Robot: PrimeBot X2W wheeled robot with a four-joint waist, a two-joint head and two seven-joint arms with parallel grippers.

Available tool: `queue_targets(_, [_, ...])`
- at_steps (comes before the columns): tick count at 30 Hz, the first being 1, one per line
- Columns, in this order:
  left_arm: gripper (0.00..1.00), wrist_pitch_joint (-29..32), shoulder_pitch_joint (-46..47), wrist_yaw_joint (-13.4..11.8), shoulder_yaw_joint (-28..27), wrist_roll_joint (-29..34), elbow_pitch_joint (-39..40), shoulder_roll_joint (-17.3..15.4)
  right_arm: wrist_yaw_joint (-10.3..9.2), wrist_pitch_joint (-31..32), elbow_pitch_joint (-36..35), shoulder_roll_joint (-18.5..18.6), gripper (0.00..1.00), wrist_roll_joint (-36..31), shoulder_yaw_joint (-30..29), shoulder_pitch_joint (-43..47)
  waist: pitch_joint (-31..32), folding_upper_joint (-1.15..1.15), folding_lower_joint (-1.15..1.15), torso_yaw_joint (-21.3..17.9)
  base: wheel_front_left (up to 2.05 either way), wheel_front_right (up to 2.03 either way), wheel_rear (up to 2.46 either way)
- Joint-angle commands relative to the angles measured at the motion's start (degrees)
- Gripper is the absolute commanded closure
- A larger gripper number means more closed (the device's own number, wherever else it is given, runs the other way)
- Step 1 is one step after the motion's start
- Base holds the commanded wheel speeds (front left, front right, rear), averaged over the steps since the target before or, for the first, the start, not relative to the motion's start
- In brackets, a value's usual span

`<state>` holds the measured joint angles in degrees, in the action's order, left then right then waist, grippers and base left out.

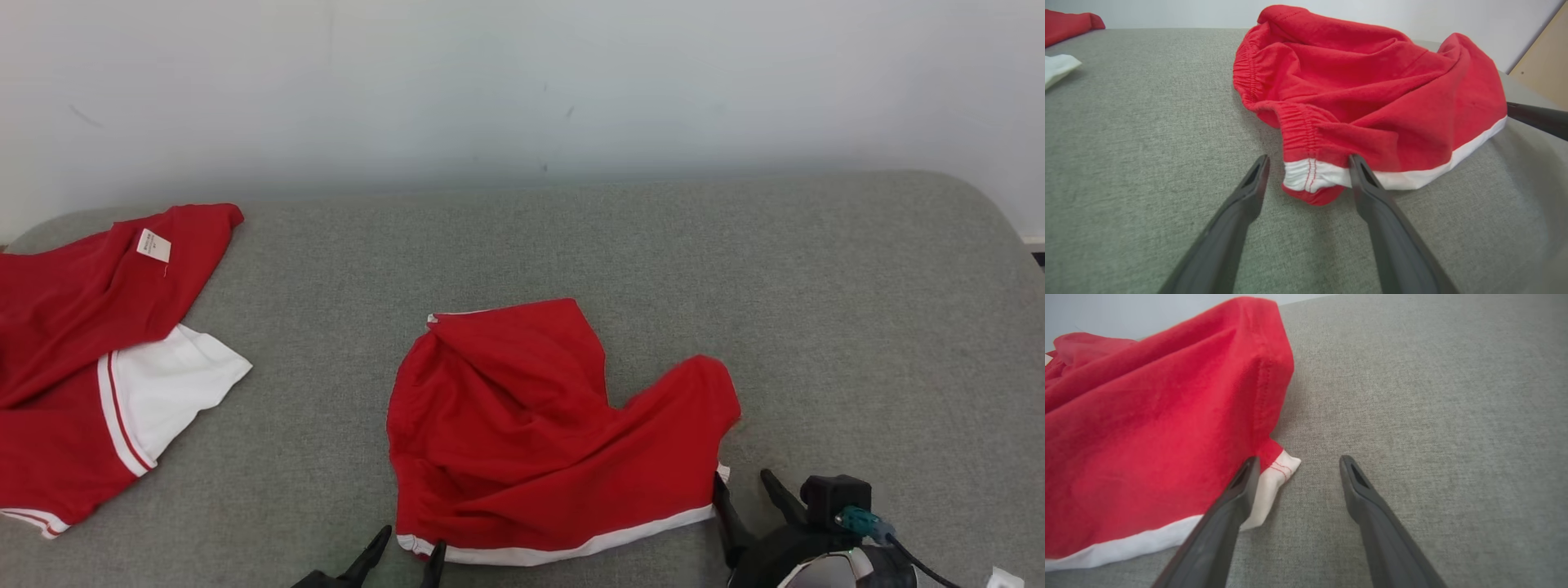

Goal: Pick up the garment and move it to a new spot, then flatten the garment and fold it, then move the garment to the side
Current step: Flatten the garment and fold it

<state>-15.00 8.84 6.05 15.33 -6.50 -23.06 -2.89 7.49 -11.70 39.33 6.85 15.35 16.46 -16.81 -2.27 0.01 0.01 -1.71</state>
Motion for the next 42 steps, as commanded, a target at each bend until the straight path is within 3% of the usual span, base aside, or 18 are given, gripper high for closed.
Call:
queue_targets(1, [0.00, -0.25, 0.94, 0.26, 0.52, 0.11, -1.08, -0.07, 0.00, -0.16, 1.98, -0.34, 0.00, 0.48, 0.90, -1.46, -0.47, -0.01, -0.01, 0.02, 0.00, 0.00, 0.00])
queue_targets(7, [0.00, -0.25, 2.96, 0.45, 1.89, -1.02, -3.83, -0.05, 0.00, 0.63, 9.08, -1.29, 0.00, 2.12, 3.23, -5.32, -1.45, -0.01, -0.01, 0.40, 0.00, 0.00, 0.00])
queue_targets(8, [0.53, -0.25, 3.24, 0.51, 2.20, -1.16, -4.28, -0.04, 0.00, 0.45, 9.93, -1.46, 0.33, 2.43, 3.63, -5.78, -1.59, -0.01, -0.01, 0.47, 0.00, 0.00, 0.00])
queue_targets(9, [0.87, -0.25, 3.62, 0.54, 2.45, -1.49, -4.60, -0.03, 0.00, 0.18, 10.78, -1.57, 0.74, 2.66, 3.92, -6.19, -1.69, -0.01, -0.01, 0.53, 0.00, 0.00, 0.00])
queue_targets(10, [1.00, -0.25, 3.89, 0.59, 2.79, -1.72, -5.08, -0.03, 0.00, -0.17, 11.54, -1.67, 0.95, 3.00, 4.29, -6.55, -1.77, -0.01, -0.01, 0.57, 0.00, 0.00, 0.00])
queue_targets(11, [1.00, -0.25, 4.15, 0.62, 2.98, -1.96, -5.37, -0.03, 0.01, -0.54, 12.04, -1.78, 1.00, 3.29, 4.70, -6.83, -1.85, -0.01, -0.01, 0.62, 0.00, 0.00, 0.00])
queue_targets(21, [1.00, -0.25, 2.73, -0.77, 1.91, -3.38, -3.62, -0.04, 0.00, -3.43, 10.43, -0.42, 1.00, 6.44, 6.29, -6.86, -0.77, -0.01, -0.01, 0.59, 0.00, 0.00, 0.00])
queue_targets(34, [1.00, -0.25, 1.68, -1.81, -1.43, -1.09, 7.81, -1.34, -0.01, -1.67, -17.65, 3.15, 1.00, 13.54, 0.91, 4.17, 0.72, -0.01, -0.01, -0.37, 0.00, 0.00, 0.00])
queue_targets(38, [1.00, -0.17, 7.26, -0.63, -0.16, 0.48, 7.91, -2.71, -0.01, 1.52, -22.79, 3.47, 1.00, 13.62, 0.90, 0.95, -0.85, -0.01, -0.01, -0.70, 0.00, 0.00, 0.00])
queue_targets(42, [1.00, 2.07, 16.86, 0.37, 1.13, 0.73, 6.27, -4.54, -0.01, 3.97, -23.00, 2.63, 1.00, 13.66, 0.92, -6.08, -3.72, -0.01, -0.01, -1.22, 0.00, 0.00, 0.00])
